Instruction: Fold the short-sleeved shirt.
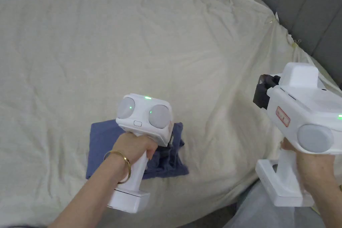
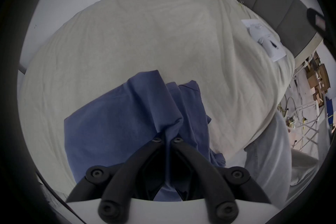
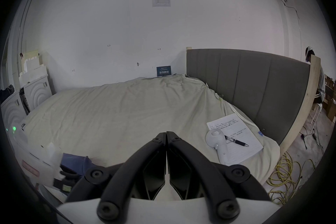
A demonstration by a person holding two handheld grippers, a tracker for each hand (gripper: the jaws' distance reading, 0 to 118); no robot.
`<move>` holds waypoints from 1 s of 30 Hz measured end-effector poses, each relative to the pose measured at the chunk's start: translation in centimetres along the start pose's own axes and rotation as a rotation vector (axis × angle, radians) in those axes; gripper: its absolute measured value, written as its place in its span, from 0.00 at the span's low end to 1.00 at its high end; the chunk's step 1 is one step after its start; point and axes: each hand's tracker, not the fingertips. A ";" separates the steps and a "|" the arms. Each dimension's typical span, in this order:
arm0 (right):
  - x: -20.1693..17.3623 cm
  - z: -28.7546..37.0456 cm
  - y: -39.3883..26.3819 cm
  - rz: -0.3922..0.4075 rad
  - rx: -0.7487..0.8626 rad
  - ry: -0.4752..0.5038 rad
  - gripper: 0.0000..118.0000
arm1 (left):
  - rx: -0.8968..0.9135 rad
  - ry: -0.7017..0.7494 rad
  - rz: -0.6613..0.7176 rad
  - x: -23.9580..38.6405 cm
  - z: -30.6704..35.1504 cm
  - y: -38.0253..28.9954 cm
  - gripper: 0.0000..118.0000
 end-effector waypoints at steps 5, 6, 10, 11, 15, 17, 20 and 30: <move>0.4 -0.2 -0.1 -0.009 -0.012 -0.008 0.00 | 0.021 -0.203 0.064 -1.0 0.6 0.1 0.82; 0.3 -0.3 -0.1 -0.009 -0.013 -0.008 0.00 | 0.025 -0.260 0.104 -1.3 0.9 0.2 1.00; -0.3 -0.5 0.1 0.007 -0.012 0.002 0.00 | 0.124 -0.333 0.139 -2.8 2.3 0.9 0.99; -0.5 -0.5 0.2 0.011 -0.012 0.007 0.00 | 0.144 -0.334 0.152 -3.3 3.1 1.1 0.99; -1.4 -0.5 0.5 0.017 -0.004 0.024 0.00 | 0.311 -0.338 0.239 -6.4 6.7 1.2 0.99; -1.9 -0.6 0.6 0.022 -0.004 0.035 0.00 | 0.384 -0.287 0.266 -8.3 8.1 0.7 0.97; -2.5 -0.8 0.6 0.026 -0.005 0.048 0.00 | 0.497 -0.120 0.241 -9.1 9.0 -0.3 0.60; -2.9 -1.1 0.1 0.026 -0.028 0.055 0.00 | 0.558 0.066 0.198 -3.0 3.4 -6.1 0.00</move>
